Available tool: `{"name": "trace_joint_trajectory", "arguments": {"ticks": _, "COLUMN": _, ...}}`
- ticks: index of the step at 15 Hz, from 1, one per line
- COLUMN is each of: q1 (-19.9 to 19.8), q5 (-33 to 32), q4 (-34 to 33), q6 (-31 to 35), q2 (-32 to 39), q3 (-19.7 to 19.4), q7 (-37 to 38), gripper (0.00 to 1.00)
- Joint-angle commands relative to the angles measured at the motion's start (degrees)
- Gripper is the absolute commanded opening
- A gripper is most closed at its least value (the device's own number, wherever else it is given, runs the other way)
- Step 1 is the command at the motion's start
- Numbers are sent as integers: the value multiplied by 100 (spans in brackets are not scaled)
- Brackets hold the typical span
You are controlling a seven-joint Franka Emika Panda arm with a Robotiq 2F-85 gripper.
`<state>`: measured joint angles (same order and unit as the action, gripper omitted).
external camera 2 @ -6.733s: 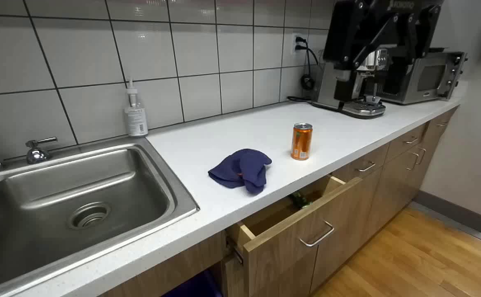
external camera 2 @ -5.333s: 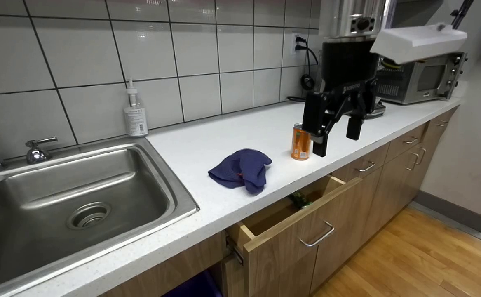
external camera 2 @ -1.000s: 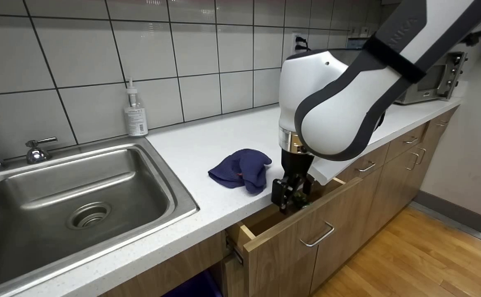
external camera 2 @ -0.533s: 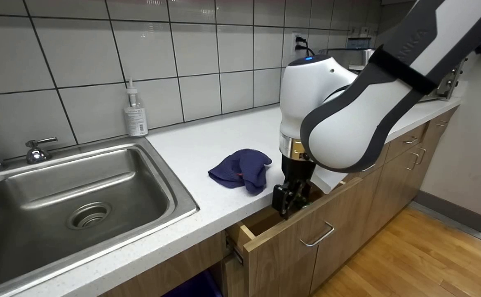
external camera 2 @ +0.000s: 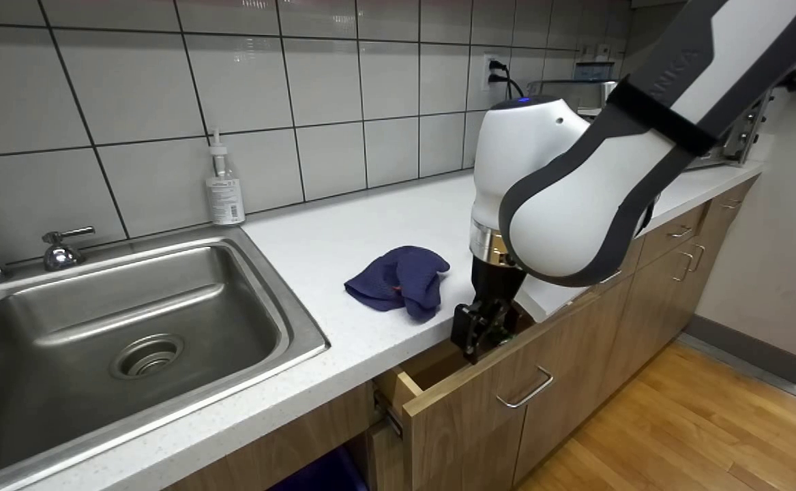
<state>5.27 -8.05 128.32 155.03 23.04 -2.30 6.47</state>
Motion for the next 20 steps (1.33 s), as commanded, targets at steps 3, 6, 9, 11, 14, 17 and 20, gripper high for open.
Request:
{"name": "trace_joint_trajectory", "arguments": {"ticks": 3, "q1": -190, "q5": 463, "q4": -10, "q6": 118, "q2": 68, "q3": 74, "q7": -51, "gripper": 100}}
{"name": "trace_joint_trajectory", "arguments": {"ticks": 6, "q1": -180, "q5": 478, "q4": -47, "q6": 131, "q2": 98, "q3": 31, "q7": -33, "gripper": 100}}
{"name": "trace_joint_trajectory", "arguments": {"ticks": 9, "q1": -177, "q5": 437, "q4": -96, "q6": 147, "q2": 133, "q3": -10, "q7": -14, "gripper": 100}}
{"name": "trace_joint_trajectory", "arguments": {"ticks": 11, "q1": -176, "q5": 434, "q4": -143, "q6": 114, "q2": 189, "q3": -16, "q7": -16, "gripper": 100}}
{"name": "trace_joint_trajectory", "arguments": {"ticks": 14, "q1": -219, "q5": 498, "q4": -170, "q6": 83, "q2": 246, "q3": 46, "q7": -100, "gripper": 100}}
{"name": "trace_joint_trajectory", "arguments": {"ticks": 17, "q1": -262, "q5": 559, "q4": -138, "q6": 47, "q2": 250, "q3": 115, "q7": -192, "gripper": 100}}
{"name": "trace_joint_trajectory", "arguments": {"ticks": 20, "q1": -303, "q5": 640, "q4": -47, "q6": 10, "q2": 173, "q3": 181, "q7": -261, "gripper": 100}}
